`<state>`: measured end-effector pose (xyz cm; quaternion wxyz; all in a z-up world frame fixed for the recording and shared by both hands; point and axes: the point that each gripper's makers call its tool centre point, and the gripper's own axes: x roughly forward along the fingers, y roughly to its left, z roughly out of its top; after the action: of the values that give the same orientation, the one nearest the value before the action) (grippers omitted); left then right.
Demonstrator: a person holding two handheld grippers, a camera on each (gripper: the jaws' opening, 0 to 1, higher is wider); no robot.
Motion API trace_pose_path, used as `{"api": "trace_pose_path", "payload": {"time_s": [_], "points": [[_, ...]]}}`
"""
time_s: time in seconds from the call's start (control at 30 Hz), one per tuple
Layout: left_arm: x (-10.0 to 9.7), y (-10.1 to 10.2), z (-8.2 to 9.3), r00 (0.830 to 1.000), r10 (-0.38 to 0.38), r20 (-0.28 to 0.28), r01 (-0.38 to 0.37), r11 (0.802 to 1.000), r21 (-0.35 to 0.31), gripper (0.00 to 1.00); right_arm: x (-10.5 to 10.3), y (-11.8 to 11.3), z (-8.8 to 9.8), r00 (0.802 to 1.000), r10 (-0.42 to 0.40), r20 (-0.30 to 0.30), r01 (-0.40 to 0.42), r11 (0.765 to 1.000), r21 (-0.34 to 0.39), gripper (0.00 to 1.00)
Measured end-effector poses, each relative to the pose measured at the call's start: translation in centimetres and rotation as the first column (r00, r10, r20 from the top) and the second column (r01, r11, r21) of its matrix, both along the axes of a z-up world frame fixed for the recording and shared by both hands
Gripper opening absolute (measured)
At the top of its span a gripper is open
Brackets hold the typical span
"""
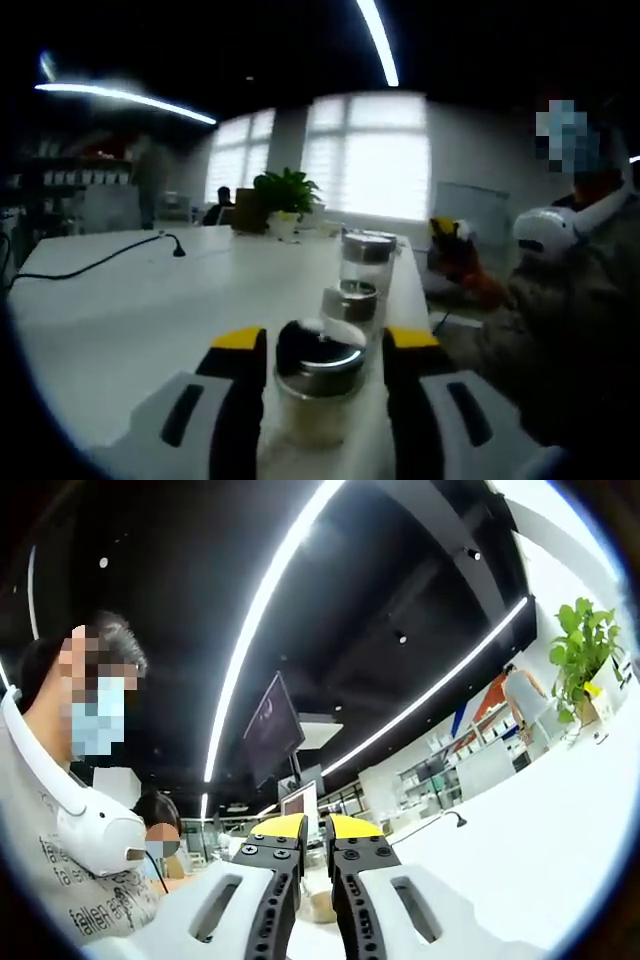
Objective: Rotate the seasoning bottle until the label or dispensing opening points toward the visible target arrow and the bottle remains upright within the marked orientation range
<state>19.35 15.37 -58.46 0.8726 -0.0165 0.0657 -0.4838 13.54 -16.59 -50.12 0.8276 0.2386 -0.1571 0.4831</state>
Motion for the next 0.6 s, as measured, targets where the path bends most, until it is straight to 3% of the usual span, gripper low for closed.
{"api": "trace_pose_path", "payload": {"time_s": [0.03,0.1,0.2,0.3,0.5,0.6], "points": [[0.1,0.1,0.1,1.0,0.015,0.002,-0.015,1.0,0.002,0.49,0.1,-0.1,-0.1,1.0,-0.002,-0.003,0.002,1.0,-0.002,0.06],[0.7,0.9,0.6,0.995,0.08,0.056,-0.081,0.997,0.006,0.5,0.2,0.0,-0.3,1.0,-0.001,-0.014,0.001,1.0,-0.001,0.06],[0.1,0.7,1.7,0.995,0.095,0.043,-0.091,0.992,-0.09,0.49,0.3,-0.4,-0.3,1.0,-0.005,-0.025,0.006,1.0,0.019,0.05],[-0.1,0.9,2.2,0.985,0.158,0.063,-0.15,0.982,-0.113,0.49,0.3,-0.3,-0.3,1.0,-0.01,-0.025,0.01,1.0,0.02,0.05],[-0.1,1.6,3.0,0.944,0.308,0.12,-0.296,0.949,-0.109,0.48,0.3,-0.2,-0.4,0.999,-0.011,-0.031,0.011,1.0,0.018,0.05],[-0.2,2.2,3.1,0.907,0.396,0.145,-0.388,0.918,-0.077,0.47,0.3,-0.5,-0.4,0.999,-0.013,-0.03,0.013,1.0,0.02,0.05]]}}
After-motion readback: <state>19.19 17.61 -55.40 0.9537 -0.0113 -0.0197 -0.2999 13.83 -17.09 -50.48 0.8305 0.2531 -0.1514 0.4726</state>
